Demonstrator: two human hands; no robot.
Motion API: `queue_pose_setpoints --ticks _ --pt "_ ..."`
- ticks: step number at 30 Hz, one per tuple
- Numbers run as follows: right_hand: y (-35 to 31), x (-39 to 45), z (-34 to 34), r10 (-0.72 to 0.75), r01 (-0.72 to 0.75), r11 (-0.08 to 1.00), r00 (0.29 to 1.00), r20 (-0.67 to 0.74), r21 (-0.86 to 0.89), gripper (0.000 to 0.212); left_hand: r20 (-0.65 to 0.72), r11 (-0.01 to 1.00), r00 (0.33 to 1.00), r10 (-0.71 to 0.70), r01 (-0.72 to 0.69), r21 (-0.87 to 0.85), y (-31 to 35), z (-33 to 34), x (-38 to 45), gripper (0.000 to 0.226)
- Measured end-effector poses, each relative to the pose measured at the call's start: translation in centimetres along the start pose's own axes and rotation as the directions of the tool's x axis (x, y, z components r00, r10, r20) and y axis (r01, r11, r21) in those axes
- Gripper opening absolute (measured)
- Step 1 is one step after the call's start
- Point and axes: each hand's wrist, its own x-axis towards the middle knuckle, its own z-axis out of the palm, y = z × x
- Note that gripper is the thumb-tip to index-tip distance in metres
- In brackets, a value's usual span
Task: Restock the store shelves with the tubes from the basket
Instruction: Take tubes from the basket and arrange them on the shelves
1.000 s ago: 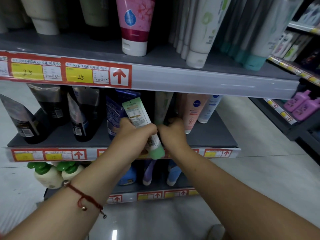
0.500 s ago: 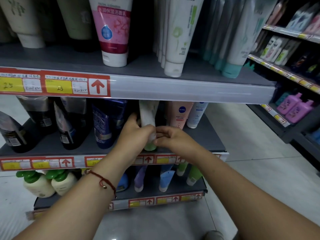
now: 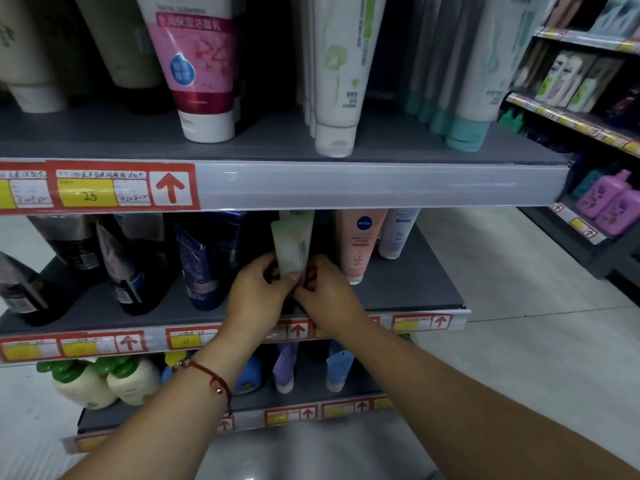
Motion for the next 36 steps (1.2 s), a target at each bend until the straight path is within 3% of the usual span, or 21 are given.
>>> queue_pose_setpoints --ticks 5,13,18,21,23,26,30,33,36 --pt "0.1 0.0 0.6 0.047 -0.045 0.999 0.993 -0.109 0.02 0.032 0.014 0.999 0.999 -0.049 0.049 0.005 -1.2 0.1 0.4 0.03" --pt "-0.4 0.1 0.4 0.09 -0.081 0.994 0.983 -0.157 0.068 0.032 0.021 0.999 0.999 -0.032 0.032 -0.008 -1.0 1.0 0.5 0.031" --pt "-0.2 -0.1 0.2 0.109 -0.101 0.992 0.987 -0.12 0.076 0.034 0.089 0.992 0.995 -0.034 0.022 0.128 -0.2 -0.1 0.0 0.033" --pt "-0.9 -0.7 -0.4 0.141 -0.131 0.988 0.98 -0.139 0.081 0.036 0.035 0.976 0.998 -0.052 0.043 0.215 1.0 -1.9 -0.9 0.029" --pt "-1.6 -1.3 -0.8 0.12 -0.113 0.992 0.977 -0.174 0.049 0.026 -0.017 0.967 0.997 -0.081 0.082 0.24 1.7 -3.5 -1.6 0.017" --pt "-3.1 -2.1 -0.3 0.053 -0.047 0.997 0.993 -0.108 0.056 0.015 -0.09 0.967 0.987 -0.132 0.148 0.208 2.0 -6.2 -2.7 0.048" --pt "-4.8 -2.8 2.6 0.04 -0.039 0.99 0.999 -0.005 0.134 0.008 -0.19 0.925 0.955 -0.229 0.274 0.264 1.1 -9.9 -3.3 0.046" --pt "-6.1 -1.6 5.0 0.074 -0.067 0.984 0.997 -0.036 0.165 0.022 -0.2 0.91 0.943 -0.266 0.314 0.272 -0.3 -11.5 -2.8 0.06" --pt "-7.3 0.0 7.3 0.148 -0.121 0.955 0.986 -0.082 0.269 0.032 -0.189 0.941 0.966 -0.174 0.22 0.258 -1.2 -11.3 -2.1 0.073"
